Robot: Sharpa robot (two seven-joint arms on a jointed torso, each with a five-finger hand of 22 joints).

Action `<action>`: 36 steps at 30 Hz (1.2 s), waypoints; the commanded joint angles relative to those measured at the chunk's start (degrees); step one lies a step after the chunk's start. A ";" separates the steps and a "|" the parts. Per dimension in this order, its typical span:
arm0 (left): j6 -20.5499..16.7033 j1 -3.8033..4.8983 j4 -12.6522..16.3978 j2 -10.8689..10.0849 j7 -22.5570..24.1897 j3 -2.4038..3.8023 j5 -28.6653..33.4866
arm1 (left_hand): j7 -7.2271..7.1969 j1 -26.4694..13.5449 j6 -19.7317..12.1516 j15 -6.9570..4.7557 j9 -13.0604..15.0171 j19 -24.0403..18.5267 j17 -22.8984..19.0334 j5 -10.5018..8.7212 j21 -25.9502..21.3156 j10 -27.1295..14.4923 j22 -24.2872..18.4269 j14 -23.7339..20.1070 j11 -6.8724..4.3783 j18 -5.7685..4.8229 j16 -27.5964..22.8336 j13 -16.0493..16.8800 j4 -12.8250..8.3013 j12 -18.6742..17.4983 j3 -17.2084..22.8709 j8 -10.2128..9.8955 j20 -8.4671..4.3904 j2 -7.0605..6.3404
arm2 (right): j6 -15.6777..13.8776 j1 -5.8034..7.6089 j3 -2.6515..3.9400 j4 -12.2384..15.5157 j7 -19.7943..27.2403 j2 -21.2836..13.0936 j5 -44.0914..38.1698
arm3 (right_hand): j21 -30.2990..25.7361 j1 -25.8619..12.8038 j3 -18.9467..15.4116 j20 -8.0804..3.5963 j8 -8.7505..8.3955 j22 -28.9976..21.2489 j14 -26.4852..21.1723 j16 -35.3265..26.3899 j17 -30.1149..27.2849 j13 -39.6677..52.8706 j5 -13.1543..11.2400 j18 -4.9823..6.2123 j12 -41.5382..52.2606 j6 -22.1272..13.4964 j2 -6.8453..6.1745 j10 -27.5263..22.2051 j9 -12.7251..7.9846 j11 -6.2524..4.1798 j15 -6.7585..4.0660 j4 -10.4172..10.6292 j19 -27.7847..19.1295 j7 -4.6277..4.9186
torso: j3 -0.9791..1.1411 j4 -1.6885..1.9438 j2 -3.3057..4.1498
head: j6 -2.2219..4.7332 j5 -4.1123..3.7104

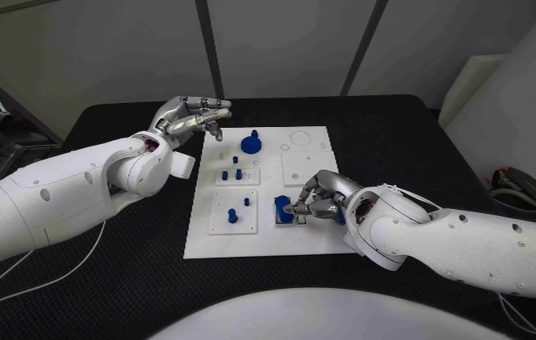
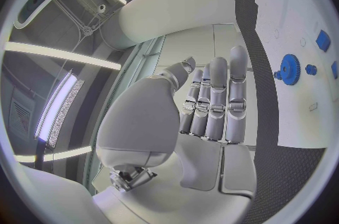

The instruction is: Assemble the parts on the task board

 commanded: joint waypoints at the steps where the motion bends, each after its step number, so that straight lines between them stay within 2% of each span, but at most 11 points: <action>1: 0.47 0.04 0.14 -0.06 0.26 0.04 0.29 | -0.02 0.02 -0.49 -0.05 0.06 -0.24 -0.07 -0.26 -0.35 -0.52 -0.09 -0.34 -0.07 0.31 0.09 -0.02 0.04 0.27 -0.41 0.23 -0.05 0.51 | -0.96 0.07 0.02 0.78 0.93 -0.53 -3.81 | -0.37 0.99 -0.09 -0.32 0.53 0.12 5.29 -0.16 12.15 7.24 0.30 -0.75 -0.27 0.07 -0.15 1.17 0.19 -0.47 -0.43 -0.35 -0.10 -0.47 | -0.02 0.01 -0.02 | 0.00 -0.06; 4: 0.47 0.01 0.13 -0.10 0.25 0.04 0.29 | -0.02 0.02 -0.49 -0.05 0.06 -0.24 -0.07 -0.26 -0.35 -0.52 -0.09 -0.34 -0.07 0.31 0.09 -0.02 0.04 0.27 -0.41 0.23 -0.05 0.51 | -0.34 0.07 0.02 1.52 2.11 -1.05 -4.37 | -0.42 2.27 -0.24 -0.40 1.06 0.11 5.30 -0.15 12.18 7.33 0.34 -0.75 -0.25 0.10 -0.08 1.22 0.48 -0.58 -0.52 -0.92 -0.09 -0.58 | 0.01 0.07 0.01 | 0.04 0.00; 12: 0.46 -0.04 0.13 -0.11 0.24 0.04 0.29 | -0.02 0.02 -0.49 -0.05 0.06 -0.24 -0.07 -0.26 -0.35 -0.52 -0.09 -0.34 -0.07 0.31 0.09 -0.02 0.04 0.27 -0.41 0.23 -0.05 0.51 | 1.29 0.07 0.00 2.67 3.31 -2.15 -4.77 | -0.28 3.60 -0.54 -0.49 1.83 0.45 5.34 -0.06 12.37 7.50 -0.12 -0.81 -0.16 0.16 0.10 1.32 0.90 -0.70 -0.62 -1.51 0.06 -0.72 | -0.11 -0.01 0.03 | 0.03 0.00; 18: 0.49 -0.06 0.22 -0.08 0.25 0.04 0.29 | -0.02 0.02 -0.49 -0.05 0.06 -0.24 -0.07 -0.26 -0.35 -0.52 -0.09 -0.34 -0.07 0.31 0.09 -0.02 0.04 0.27 -0.41 0.23 -0.05 0.51 | 1.81 0.06 -0.01 2.17 3.57 -1.93 -4.57 | -0.28 3.80 -0.57 -0.51 2.02 0.46 5.34 -0.06 12.36 7.51 -0.22 -0.81 -0.17 0.19 0.28 1.33 1.00 -0.74 -0.64 -1.57 0.07 -0.76 | -0.01 0.21 0.06 | -0.10 0.12; 25: 0.45 -0.07 0.22 -0.21 0.25 0.04 0.29 | -0.02 0.02 -0.49 -0.05 0.06 -0.24 -0.07 -0.26 -0.35 -0.52 -0.09 -0.34 -0.07 0.31 0.09 -0.02 0.04 0.27 -0.41 0.23 -0.05 0.51 | 2.61 0.06 -0.01 1.68 3.51 -1.58 -4.48 | -0.24 4.06 -0.65 -0.55 2.35 0.57 5.35 -0.04 12.41 7.57 -0.29 -0.83 -0.14 0.28 0.57 1.37 1.16 -0.81 -0.70 -1.63 0.12 -0.87 | -0.08 0.02 0.00 | -0.19 0.23; 36: 0.56 -0.08 0.17 0.03 0.24 0.04 0.29 | -0.02 0.02 -0.49 -0.05 0.06 -0.24 -0.07 -0.26 -0.35 -0.52 -0.09 -0.34 -0.07 0.31 0.09 -0.02 0.04 0.27 -0.41 0.23 -0.05 0.51 | 2.47 0.06 0.04 -1.13 3.21 1.11 -4.74 | -0.20 5.19 -0.60 -0.69 3.00 0.69 5.37 -0.01 12.48 7.64 -0.26 -0.84 -0.15 0.22 1.61 1.40 1.50 -1.00 -0.85 -2.07 0.19 -1.09 | 0.02 0.20 0.10 | -0.25 0.30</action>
